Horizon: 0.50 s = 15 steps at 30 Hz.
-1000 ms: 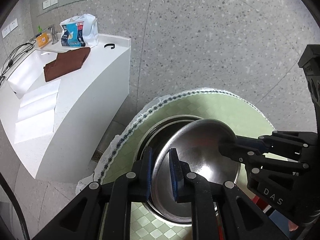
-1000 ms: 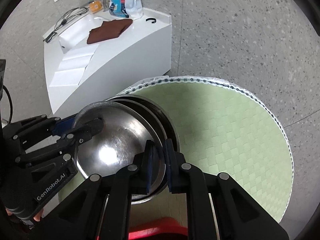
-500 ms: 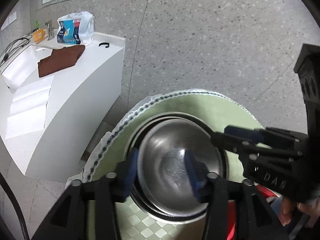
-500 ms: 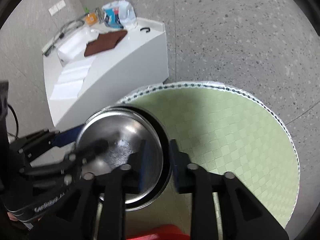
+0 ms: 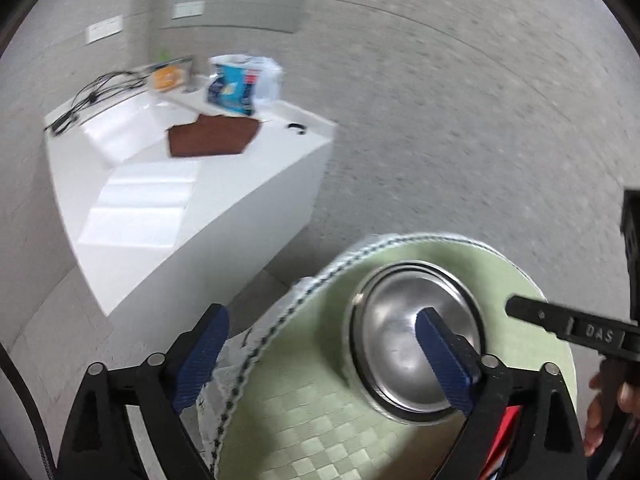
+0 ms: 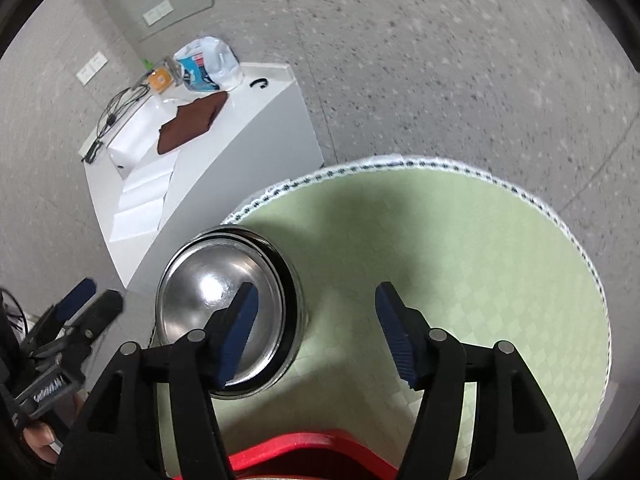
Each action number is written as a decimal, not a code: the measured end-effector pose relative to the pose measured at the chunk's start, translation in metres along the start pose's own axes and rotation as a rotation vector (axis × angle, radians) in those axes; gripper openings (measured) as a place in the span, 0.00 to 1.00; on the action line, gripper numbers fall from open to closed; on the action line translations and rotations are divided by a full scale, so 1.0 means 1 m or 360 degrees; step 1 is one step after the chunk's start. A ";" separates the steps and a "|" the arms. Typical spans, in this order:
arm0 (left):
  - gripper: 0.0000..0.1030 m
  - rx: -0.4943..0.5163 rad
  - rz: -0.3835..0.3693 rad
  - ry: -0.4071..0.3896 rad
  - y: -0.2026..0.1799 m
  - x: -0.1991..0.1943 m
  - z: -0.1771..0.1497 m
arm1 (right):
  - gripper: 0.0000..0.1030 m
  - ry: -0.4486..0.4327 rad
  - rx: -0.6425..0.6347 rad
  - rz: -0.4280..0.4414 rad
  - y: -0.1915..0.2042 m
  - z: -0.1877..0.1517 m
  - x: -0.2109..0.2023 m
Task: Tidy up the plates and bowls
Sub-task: 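Grasp the nested steel bowls with both grippers and lift over the basin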
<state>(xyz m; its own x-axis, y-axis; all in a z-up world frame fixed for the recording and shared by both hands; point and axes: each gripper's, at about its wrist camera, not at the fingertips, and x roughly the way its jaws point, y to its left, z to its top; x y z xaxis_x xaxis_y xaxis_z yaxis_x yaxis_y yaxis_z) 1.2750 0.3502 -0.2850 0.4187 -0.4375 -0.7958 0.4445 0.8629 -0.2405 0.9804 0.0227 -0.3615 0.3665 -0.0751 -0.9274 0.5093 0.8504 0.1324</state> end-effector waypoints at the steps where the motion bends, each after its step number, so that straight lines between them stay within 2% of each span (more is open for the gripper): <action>1: 0.92 -0.0026 -0.0012 0.0036 0.003 0.003 -0.002 | 0.61 0.0022 0.0008 0.0006 0.000 -0.001 0.003; 7: 0.92 -0.0084 -0.0039 0.0175 0.006 0.024 -0.015 | 0.62 0.0140 0.0057 0.0049 0.003 -0.008 0.028; 12: 0.91 -0.0106 -0.0082 0.0246 -0.004 0.056 -0.009 | 0.62 0.0223 0.0087 0.0060 0.007 -0.014 0.051; 15: 0.79 -0.0085 -0.0099 0.0283 -0.008 0.068 -0.009 | 0.62 0.0260 0.0090 0.0075 0.008 -0.017 0.059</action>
<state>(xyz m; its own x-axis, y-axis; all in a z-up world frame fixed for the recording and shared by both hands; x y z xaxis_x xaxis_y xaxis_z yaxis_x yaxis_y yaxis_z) 1.2927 0.3157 -0.3425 0.2429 -0.4429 -0.8631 0.4206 0.8498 -0.3177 0.9924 0.0339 -0.4212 0.2619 0.0534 -0.9636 0.5393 0.8200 0.1920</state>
